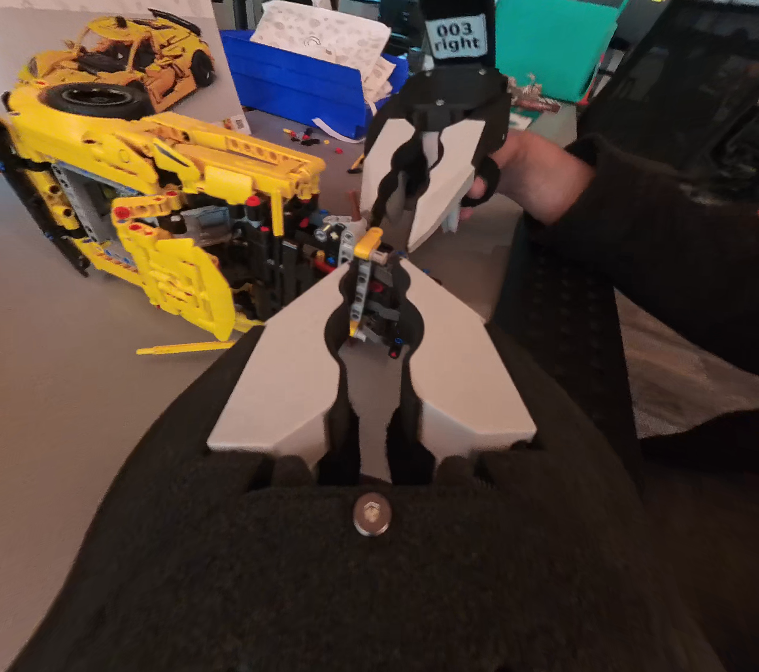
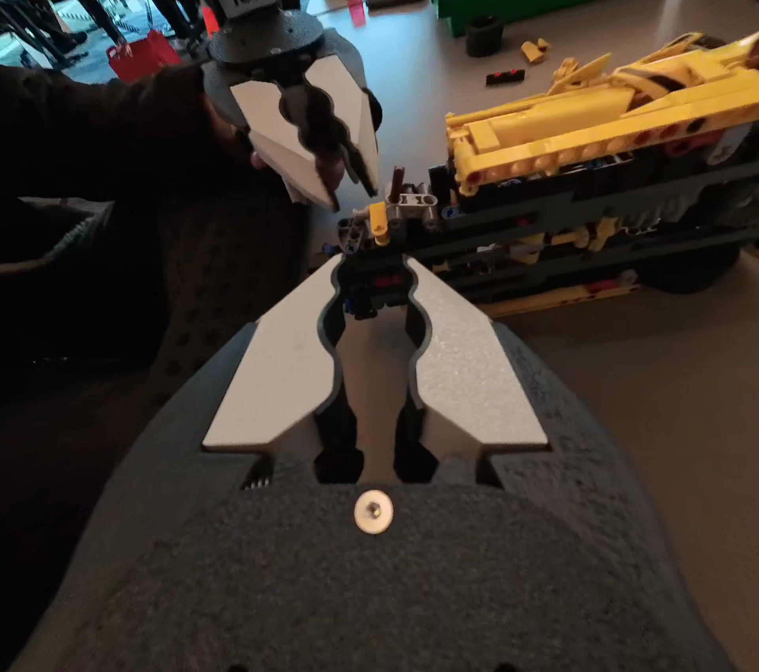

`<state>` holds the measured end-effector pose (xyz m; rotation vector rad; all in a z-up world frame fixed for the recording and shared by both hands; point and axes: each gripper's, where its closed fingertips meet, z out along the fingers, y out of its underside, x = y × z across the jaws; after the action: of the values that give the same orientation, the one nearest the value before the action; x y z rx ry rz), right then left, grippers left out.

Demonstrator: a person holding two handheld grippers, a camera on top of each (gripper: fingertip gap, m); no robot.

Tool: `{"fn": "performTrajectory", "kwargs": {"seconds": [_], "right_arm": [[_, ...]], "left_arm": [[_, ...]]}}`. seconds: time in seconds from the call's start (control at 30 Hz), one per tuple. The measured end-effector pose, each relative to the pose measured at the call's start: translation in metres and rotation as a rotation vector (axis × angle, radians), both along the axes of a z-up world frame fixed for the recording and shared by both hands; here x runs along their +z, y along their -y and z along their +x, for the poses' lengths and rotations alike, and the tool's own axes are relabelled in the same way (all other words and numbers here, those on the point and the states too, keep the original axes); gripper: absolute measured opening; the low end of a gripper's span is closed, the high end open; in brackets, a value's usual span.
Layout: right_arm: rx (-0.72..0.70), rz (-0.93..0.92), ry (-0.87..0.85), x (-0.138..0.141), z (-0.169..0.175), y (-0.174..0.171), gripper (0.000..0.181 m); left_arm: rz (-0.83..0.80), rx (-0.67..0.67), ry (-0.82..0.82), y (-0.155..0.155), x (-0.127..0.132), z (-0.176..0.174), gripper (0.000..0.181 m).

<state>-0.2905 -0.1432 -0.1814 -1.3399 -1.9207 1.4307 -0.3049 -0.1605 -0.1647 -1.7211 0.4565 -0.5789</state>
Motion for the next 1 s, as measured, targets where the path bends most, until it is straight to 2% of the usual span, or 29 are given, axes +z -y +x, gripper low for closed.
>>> {"fn": "performTrajectory", "kwargs": {"seconds": [0.13, 0.3, 0.4, 0.5, 0.57, 0.63, 0.7, 0.73, 0.8, 0.87, 0.93, 1.0], "right_arm": [[-0.007, 0.033, 0.004, -0.002, -0.001, 0.000, 0.021], [-0.037, 0.062, -0.076, 0.014, -0.003, -0.004, 0.012], [-0.072, 0.107, -0.160, 0.028, -0.004, -0.006, 0.013], [-0.156, 0.146, -0.164, 0.027, -0.004, -0.011, 0.019], [-0.267, 0.136, -0.173, 0.026, 0.001, -0.012, 0.026], [-0.438, 0.156, -0.198, 0.029, 0.009, -0.013, 0.029], [-0.648, 0.116, -0.289, 0.045, 0.015, -0.010, 0.018], [-0.744, 0.083, -0.306, 0.047, 0.015, -0.009, 0.016], [-0.878, 0.039, -0.263, 0.037, 0.010, 0.001, 0.024], [-1.031, 0.125, -0.153, 0.017, 0.007, 0.000, 0.024], [-1.113, 0.225, -0.097, 0.007, 0.000, -0.001, 0.027], [-1.146, 0.279, -0.086, 0.007, -0.004, -0.002, 0.026]], "left_arm": [[0.037, 0.045, -0.067, -0.006, -0.003, 0.003, 0.018], [0.040, 0.061, -0.043, -0.008, 0.001, 0.004, 0.017], [0.046, 0.043, -0.031, -0.006, 0.002, 0.006, 0.006], [0.058, 0.048, -0.043, -0.008, 0.002, 0.011, 0.003], [0.064, 0.052, -0.045, -0.011, 0.002, 0.016, 0.003], [0.052, 0.046, -0.036, -0.013, 0.003, 0.018, 0.003], [0.066, 0.061, 0.036, -0.013, 0.016, 0.007, 0.004], [0.094, 0.096, 0.085, -0.014, 0.026, -0.006, 0.005], [0.138, 0.240, 0.120, -0.022, 0.040, -0.048, 0.010], [0.160, 0.347, 0.076, -0.030, 0.042, -0.078, 0.024], [0.156, 0.359, 0.039, -0.037, 0.036, -0.083, 0.030], [0.123, 0.333, -0.023, -0.043, 0.024, -0.072, 0.036]]}}
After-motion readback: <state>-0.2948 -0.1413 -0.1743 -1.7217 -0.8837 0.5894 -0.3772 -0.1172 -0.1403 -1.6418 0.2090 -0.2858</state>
